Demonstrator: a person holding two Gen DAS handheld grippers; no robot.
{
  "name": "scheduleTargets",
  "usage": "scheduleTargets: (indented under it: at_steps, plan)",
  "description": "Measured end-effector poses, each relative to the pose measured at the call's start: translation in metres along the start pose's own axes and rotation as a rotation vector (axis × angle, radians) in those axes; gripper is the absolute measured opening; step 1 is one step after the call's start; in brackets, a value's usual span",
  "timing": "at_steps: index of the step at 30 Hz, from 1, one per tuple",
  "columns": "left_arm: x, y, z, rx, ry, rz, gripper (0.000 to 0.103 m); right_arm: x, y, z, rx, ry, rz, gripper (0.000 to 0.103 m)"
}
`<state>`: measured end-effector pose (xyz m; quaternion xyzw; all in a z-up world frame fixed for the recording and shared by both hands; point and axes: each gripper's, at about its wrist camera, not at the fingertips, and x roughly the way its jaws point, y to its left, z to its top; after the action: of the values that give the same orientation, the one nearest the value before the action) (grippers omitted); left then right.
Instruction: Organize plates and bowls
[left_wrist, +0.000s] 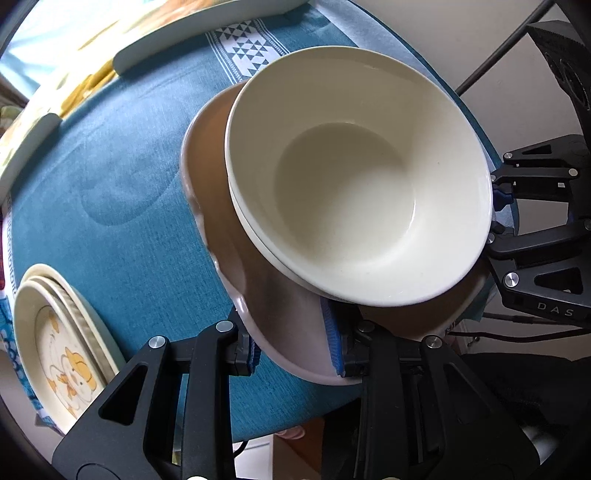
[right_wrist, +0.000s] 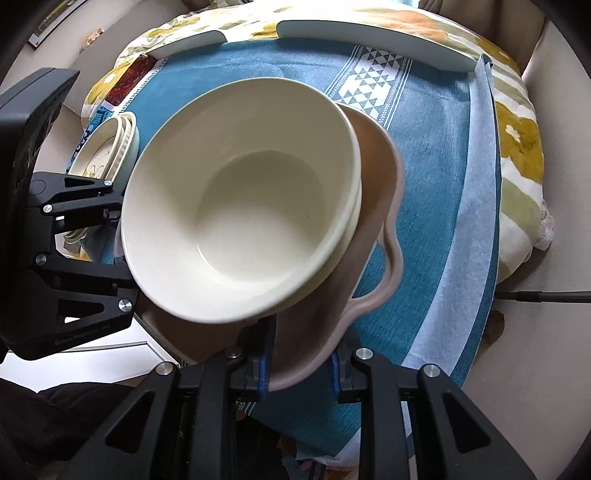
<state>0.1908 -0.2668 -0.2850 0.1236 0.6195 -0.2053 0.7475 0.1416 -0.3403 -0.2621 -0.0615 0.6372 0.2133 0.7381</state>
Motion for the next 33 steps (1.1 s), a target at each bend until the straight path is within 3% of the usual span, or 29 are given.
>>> scheduleTargets:
  at_steps: [9,17,26,33]
  plan:
    - [-0.018,-0.002,-0.01,-0.027,-0.045,0.048,0.025,-0.005,0.014,0.007,-0.041,-0.033,-0.018,0.022]
    - [-0.065,0.031,-0.03,-0.072,-0.125,0.092,0.026,-0.03,0.048,0.026,-0.135,-0.107,-0.039,0.022]
    - [-0.125,0.097,-0.065,-0.063,-0.189,0.109,0.026,-0.054,0.126,0.061,-0.17,-0.158,-0.069,0.022]
    - [-0.137,0.174,-0.11,-0.05,-0.168,0.116,0.025,-0.031,0.197,0.086,-0.158,-0.159,-0.056,0.022]
